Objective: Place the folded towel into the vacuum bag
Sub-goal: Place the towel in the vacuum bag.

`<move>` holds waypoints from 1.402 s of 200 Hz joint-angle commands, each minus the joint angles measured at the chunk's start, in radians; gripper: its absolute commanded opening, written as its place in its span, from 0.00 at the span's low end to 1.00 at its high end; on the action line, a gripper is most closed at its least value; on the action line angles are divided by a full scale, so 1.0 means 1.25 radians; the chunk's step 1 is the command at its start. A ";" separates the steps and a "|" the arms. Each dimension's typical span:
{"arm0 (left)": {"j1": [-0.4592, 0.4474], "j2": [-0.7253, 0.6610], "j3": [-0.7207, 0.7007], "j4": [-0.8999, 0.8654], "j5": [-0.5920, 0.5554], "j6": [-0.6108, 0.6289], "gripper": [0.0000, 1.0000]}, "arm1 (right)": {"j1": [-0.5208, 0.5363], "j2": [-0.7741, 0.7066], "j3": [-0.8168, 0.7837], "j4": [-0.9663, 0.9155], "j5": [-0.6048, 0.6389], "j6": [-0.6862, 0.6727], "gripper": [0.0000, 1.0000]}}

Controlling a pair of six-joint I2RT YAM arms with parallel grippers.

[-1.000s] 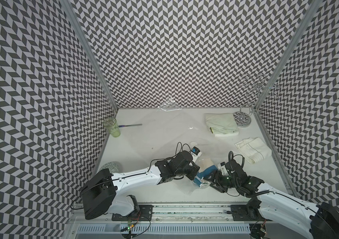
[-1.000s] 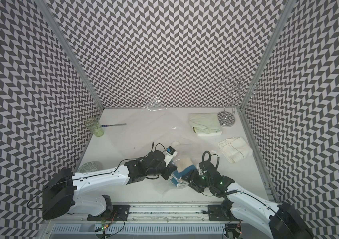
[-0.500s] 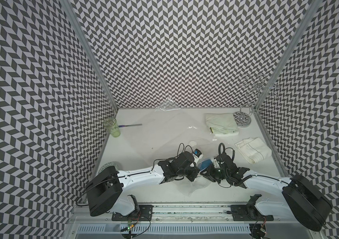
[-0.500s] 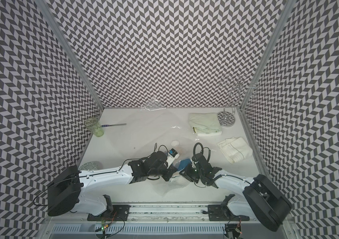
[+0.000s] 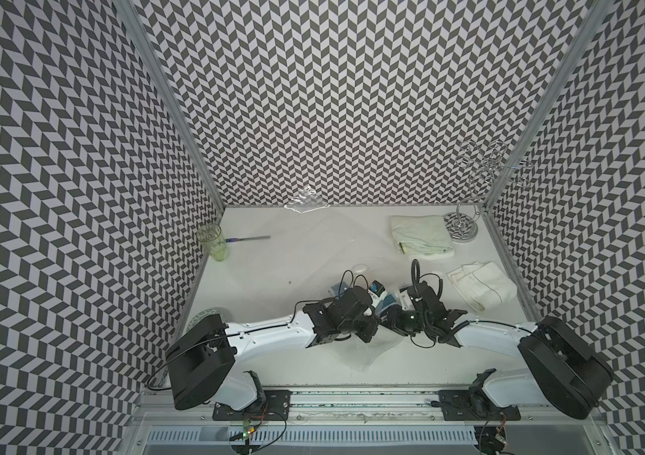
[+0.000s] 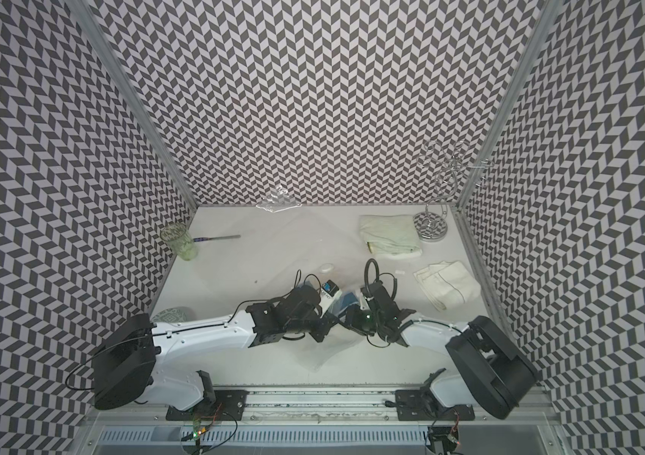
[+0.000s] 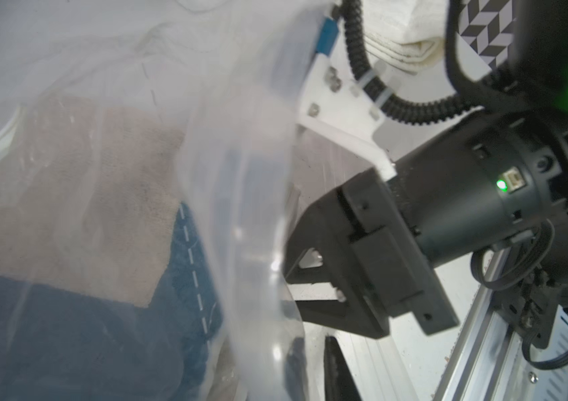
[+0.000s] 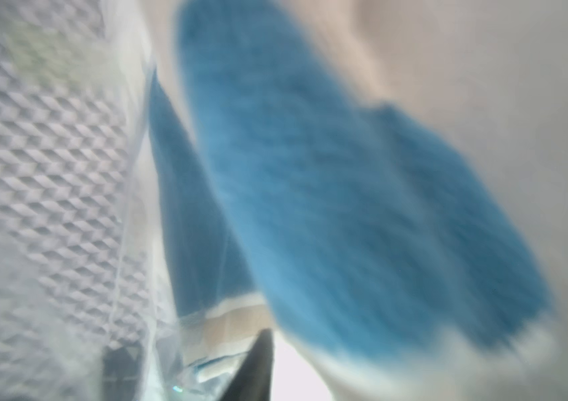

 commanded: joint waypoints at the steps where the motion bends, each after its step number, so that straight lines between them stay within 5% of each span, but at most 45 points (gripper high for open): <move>1: -0.005 0.006 0.040 -0.021 -0.020 -0.013 0.19 | -0.005 -0.053 -0.045 0.086 0.025 0.100 0.58; 52: 0.012 0.105 0.163 -0.084 -0.049 0.045 0.25 | -0.006 0.003 -0.062 0.267 0.065 0.227 0.62; 86: 0.045 0.151 0.221 -0.094 -0.043 0.095 0.09 | 0.016 0.013 -0.031 0.311 0.146 0.220 0.57; 105: 0.053 0.163 0.251 -0.086 -0.033 0.119 0.00 | 0.030 0.057 -0.035 0.363 0.163 0.226 0.45; 130: 0.053 0.170 0.285 -0.094 -0.029 0.148 0.00 | 0.026 0.120 -0.029 0.502 0.099 0.172 0.23; 180: 0.053 0.140 0.240 -0.077 -0.020 0.162 0.00 | 0.016 0.155 0.060 0.413 -0.207 -0.019 0.04; 226: 0.052 0.114 0.214 -0.059 -0.015 0.159 0.00 | -0.007 0.051 0.078 0.175 -0.351 -0.207 0.00; 258: 0.046 0.097 0.200 -0.037 0.003 0.152 0.01 | -0.056 0.070 0.145 -0.055 -0.306 -0.297 0.00; 280: 0.040 0.089 0.193 -0.030 0.007 0.145 0.03 | -0.097 0.098 0.119 0.011 -0.255 -0.233 0.00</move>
